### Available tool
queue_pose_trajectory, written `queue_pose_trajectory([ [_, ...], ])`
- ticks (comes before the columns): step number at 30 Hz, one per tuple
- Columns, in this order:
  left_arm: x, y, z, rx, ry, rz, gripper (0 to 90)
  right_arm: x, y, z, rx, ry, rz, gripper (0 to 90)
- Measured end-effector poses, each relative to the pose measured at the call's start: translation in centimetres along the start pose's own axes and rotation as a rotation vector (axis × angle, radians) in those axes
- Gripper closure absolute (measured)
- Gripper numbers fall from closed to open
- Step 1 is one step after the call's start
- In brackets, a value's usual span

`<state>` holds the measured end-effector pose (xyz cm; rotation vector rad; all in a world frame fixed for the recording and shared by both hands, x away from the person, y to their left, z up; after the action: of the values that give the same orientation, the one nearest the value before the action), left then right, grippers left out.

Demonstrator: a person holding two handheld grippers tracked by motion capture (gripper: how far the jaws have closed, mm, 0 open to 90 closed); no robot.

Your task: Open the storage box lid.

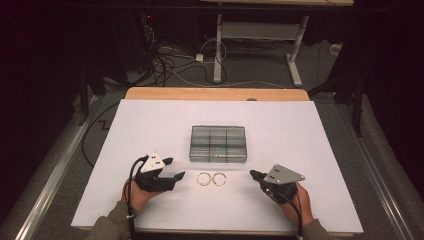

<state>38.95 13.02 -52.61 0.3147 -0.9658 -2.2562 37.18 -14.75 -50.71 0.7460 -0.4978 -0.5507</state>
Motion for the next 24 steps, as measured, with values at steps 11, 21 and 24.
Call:
queue_pose_trajectory([
  [11,-0.5,2.7,-2.3,-0.032,-0.067,-0.019,52.3,-1.5,3.8,-5.2,-0.033,0.038,0.084,90.0],
  [21,-0.9,3.2,-2.5,-0.014,-0.087,0.017,52.3,-1.9,5.2,-7.2,-0.041,0.024,0.110,90.0],
  [24,-1.1,3.3,-2.6,-0.010,-0.088,0.023,52.8,-1.9,5.0,-7.6,-0.065,0.044,0.104,90.0],
])
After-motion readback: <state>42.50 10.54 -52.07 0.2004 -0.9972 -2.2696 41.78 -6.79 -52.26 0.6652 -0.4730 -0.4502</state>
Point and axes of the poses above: each handheld gripper's, and its own axes: z roughly backward along the jaws, y roughly out of its top, x roughly to its right, the point moved 9 cm from there along -z, roughly forward along the jaws, and after that the axes turned 8 degrees about -x, right-handed, at the moved point
